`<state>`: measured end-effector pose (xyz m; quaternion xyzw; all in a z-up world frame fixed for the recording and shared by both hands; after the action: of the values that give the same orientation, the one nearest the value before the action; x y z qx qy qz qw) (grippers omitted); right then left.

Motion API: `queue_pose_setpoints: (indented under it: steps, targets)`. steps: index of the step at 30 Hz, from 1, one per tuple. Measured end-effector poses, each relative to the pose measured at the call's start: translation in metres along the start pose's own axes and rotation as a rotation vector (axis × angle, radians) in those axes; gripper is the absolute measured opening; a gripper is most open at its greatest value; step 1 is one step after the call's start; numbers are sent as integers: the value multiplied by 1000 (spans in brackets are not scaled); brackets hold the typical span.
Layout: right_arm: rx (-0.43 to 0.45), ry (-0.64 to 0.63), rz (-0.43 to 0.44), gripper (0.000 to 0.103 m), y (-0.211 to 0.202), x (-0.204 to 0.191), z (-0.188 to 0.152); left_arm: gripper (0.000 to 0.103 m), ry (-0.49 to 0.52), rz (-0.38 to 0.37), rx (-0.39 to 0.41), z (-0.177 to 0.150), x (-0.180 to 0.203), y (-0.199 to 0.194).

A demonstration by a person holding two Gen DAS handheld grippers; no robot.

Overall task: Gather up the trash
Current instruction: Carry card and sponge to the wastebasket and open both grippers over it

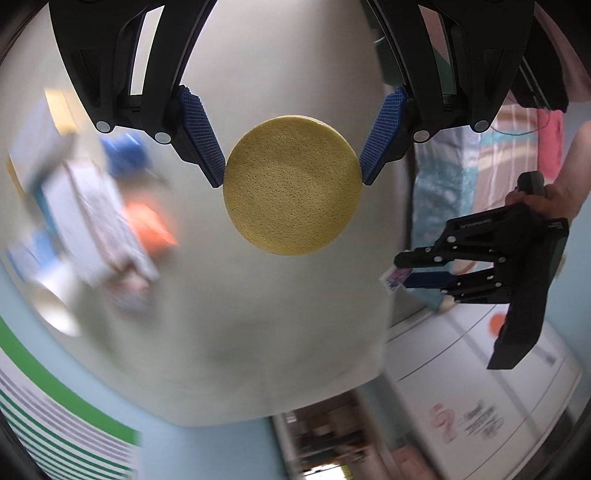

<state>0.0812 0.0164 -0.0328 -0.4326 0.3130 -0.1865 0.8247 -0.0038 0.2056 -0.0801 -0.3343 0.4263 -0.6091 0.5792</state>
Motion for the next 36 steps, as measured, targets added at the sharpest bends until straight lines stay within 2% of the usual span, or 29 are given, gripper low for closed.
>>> queue_pose_setpoints:
  steps: [7, 14, 18, 22, 26, 36]
  targets:
    - [-86, -195, 144, 74, 70, -91, 53, 28, -179, 100, -69, -68, -89, -8]
    - [-193, -331, 262, 75, 139, -177, 80, 28, -355, 157, -148, -139, -159, -7]
    - [-258, -389, 317, 75, 177, -224, 91, 28, -423, 174, -192, -169, -187, -1]
    - [-329, -434, 344, 75, 214, -250, 91, 28, -482, 172, -224, -195, -207, 7]
    - [-397, -453, 351, 75, 243, -263, 83, 28, -552, 110, -235, -211, -217, 23]
    - [-479, -433, 347, 75, 300, -283, 77, 28, -587, 85, -289, -237, -227, 51]
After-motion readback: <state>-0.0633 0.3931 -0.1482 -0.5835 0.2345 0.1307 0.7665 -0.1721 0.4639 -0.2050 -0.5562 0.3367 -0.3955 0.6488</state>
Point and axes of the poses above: each gripper's, at about its wrist camera, not at the fingertips, and y roughly the way its jaws point, x to its right, z to its top, the point moved 3 cm from there along y, roughly the way its jaws point, and after that the axes turned 3 degrees about z, right-handed, at the moved point
